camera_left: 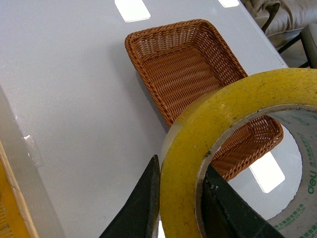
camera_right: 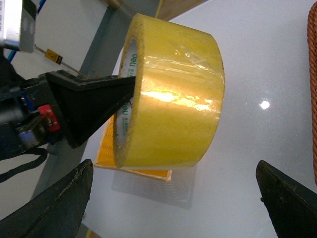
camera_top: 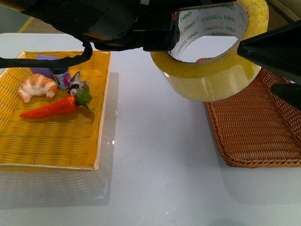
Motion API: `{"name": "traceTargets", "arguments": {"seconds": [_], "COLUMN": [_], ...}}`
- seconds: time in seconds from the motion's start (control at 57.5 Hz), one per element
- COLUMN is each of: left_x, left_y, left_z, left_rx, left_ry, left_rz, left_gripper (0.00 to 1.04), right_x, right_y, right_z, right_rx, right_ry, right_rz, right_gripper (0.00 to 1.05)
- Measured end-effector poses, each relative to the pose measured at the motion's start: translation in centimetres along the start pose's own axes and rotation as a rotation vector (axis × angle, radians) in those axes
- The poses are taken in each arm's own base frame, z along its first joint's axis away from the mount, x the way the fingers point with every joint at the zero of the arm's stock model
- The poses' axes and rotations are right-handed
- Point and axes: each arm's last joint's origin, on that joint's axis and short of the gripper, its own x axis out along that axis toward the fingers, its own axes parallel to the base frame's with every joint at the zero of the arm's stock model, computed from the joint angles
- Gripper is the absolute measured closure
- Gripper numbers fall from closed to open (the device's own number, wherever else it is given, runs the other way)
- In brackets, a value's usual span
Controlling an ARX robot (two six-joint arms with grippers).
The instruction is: Move tape to another basket
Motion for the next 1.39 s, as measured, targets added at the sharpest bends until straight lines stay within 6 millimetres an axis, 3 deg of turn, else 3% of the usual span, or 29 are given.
{"name": "traceTargets", "arguments": {"seconds": [0.417,0.713,0.852,1.13,1.339,1.391], "left_x": [-0.1,-0.3,-0.3,-0.6,-1.6,-2.4], "left_y": [-0.1,-0.2,-0.1,-0.4,-0.4,-0.2], "left_z": [-0.1,0.1,0.1,0.6,1.4,2.1], "left_rx": [-0.002,-0.001,-0.002,0.001,0.002,0.0], "left_ry": [0.02,0.015,0.019,0.004,-0.033,-0.07], "left_rz": [-0.019,-0.031,-0.036,-0.052,-0.06,-0.058], "left_gripper": [0.89,0.89,0.89,0.49,0.1,0.08], "right_x": [2.2,2.4,2.4,2.4,2.3,2.2], "right_y": [0.1,0.2,0.3,0.2,-0.2,-0.4], "right_z": [0.7,0.6,0.7,0.7,0.9,1.0], "right_rx": [0.026,0.044,0.064,0.062,0.071,0.079], "right_ry": [-0.016,-0.017,-0.024,-0.023,-0.037,-0.044], "right_rz": [0.061,0.072,0.076,0.081,0.068,0.061], "right_gripper": [0.1,0.51,0.56,0.57,0.57,0.57]}}
